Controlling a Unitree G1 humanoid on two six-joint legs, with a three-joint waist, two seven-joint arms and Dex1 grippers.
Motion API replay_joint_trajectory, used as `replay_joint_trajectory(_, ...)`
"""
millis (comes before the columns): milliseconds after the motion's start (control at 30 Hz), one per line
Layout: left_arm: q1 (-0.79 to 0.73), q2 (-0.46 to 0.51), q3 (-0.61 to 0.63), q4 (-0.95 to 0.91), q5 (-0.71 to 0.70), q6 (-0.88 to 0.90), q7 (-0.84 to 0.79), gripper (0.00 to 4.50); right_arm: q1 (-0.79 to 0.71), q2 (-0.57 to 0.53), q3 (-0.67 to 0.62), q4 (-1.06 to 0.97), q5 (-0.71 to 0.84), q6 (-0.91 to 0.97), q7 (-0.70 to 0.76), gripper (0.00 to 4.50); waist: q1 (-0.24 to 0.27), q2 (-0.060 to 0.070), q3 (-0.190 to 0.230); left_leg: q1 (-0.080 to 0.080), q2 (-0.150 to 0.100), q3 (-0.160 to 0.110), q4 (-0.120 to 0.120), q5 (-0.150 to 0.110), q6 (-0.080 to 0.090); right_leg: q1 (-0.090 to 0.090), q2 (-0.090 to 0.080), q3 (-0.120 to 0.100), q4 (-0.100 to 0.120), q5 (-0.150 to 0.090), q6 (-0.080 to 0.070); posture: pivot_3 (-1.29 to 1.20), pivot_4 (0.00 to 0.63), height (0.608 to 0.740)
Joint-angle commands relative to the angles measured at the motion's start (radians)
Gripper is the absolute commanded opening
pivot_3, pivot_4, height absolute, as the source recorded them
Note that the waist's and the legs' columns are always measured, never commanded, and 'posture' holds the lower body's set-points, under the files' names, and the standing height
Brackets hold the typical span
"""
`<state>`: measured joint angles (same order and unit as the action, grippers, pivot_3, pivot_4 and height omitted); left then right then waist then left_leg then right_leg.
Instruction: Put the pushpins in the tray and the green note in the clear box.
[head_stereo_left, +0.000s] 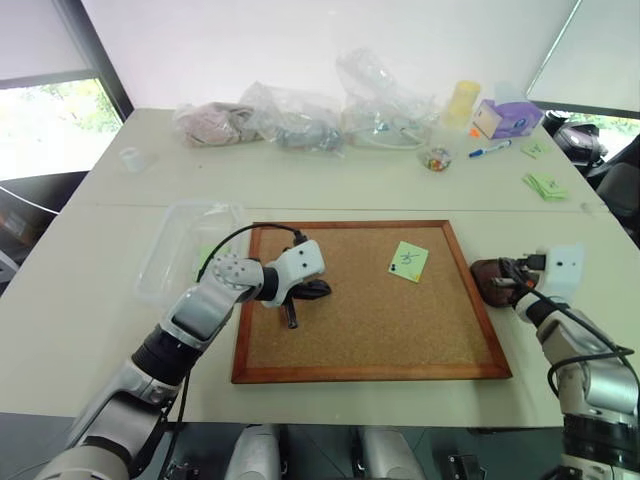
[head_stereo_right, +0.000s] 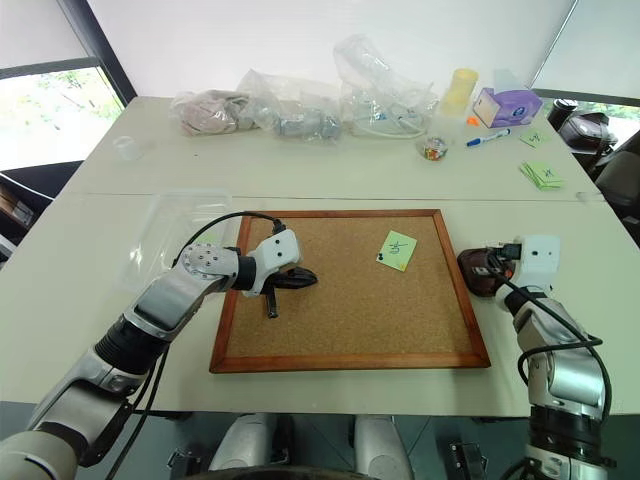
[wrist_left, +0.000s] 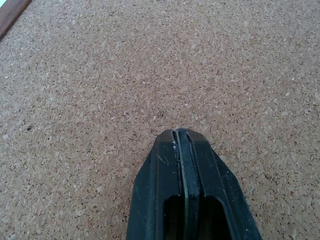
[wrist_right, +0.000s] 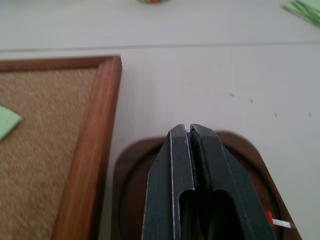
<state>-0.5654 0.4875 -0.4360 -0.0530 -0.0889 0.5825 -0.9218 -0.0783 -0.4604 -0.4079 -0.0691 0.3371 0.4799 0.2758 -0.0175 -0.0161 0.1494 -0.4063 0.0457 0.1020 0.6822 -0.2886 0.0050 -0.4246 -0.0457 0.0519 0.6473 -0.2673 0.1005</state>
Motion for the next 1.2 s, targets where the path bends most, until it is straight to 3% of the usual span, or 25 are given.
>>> replay_joint_trajectory(33, 0.014, 0.007, -0.033, 0.048, 0.037, 0.021, -0.003, 0.00, 0.018, -0.013, -0.029, -0.057, -0.005, 0.006, -0.022, 0.06, 0.001, 0.000, 0.000, 0.000, 0.000, 0.000, 0.000, 0.000, 0.000, 0.000, 0.000, 0.000, 0.000, 0.000, 0.000, 0.00, 0.150, 0.737)
replay_joint_trajectory(267, 0.014, 0.008, -0.033, 0.052, 0.037, 0.018, -0.005, 0.00, 0.038, -0.007, -0.029, -0.066, 0.005, 0.019, -0.035, 0.06, 0.002, 0.000, -0.001, 0.000, 0.000, 0.000, 0.000, 0.000, 0.000, 0.000, 0.000, 0.000, 0.000, 0.000, 0.000, 0.00, 0.150, 0.737)
replay_joint_trajectory(300, 0.015, 0.009, -0.033, 0.051, 0.037, 0.019, -0.004, 0.00, 0.039, -0.006, -0.030, -0.067, 0.007, 0.020, -0.036, 0.30, 0.002, 0.000, -0.001, 0.000, 0.000, 0.000, 0.000, 0.000, 0.000, 0.000, 0.000, 0.000, 0.000, 0.000, 0.000, 0.00, 0.150, 0.737)
replay_joint_trajectory(367, 0.016, 0.008, -0.032, 0.051, 0.037, 0.020, -0.003, 0.00, 0.039, -0.005, -0.031, -0.069, 0.011, 0.021, -0.038, 0.91, 0.002, 0.000, -0.001, 0.000, 0.000, 0.000, 0.000, 0.000, 0.000, 0.000, 0.000, 0.000, 0.000, 0.000, 0.000, 0.00, 0.150, 0.737)
replay_joint_trajectory(600, 0.019, 0.009, -0.031, 0.046, 0.036, 0.023, -0.001, 0.00, 0.041, -0.006, -0.040, -0.075, 0.013, 0.019, -0.043, 4.42, 0.002, 0.000, -0.001, 0.000, 0.000, 0.000, 0.000, 0.000, 0.000, 0.000, 0.000, 0.000, 0.000, 0.000, 0.000, 0.00, 0.150, 0.737)
replay_joint_trajectory(1200, 0.014, 0.004, -0.033, 0.056, 0.040, 0.014, 0.002, 0.00, 0.052, -0.006, -0.043, -0.133, 0.091, 0.076, 0.010, 4.42, 0.002, 0.000, -0.001, 0.000, 0.000, 0.000, 0.000, 0.000, 0.000, 0.000, 0.000, 0.000, 0.000, 0.000, 0.000, 0.00, 0.150, 0.737)
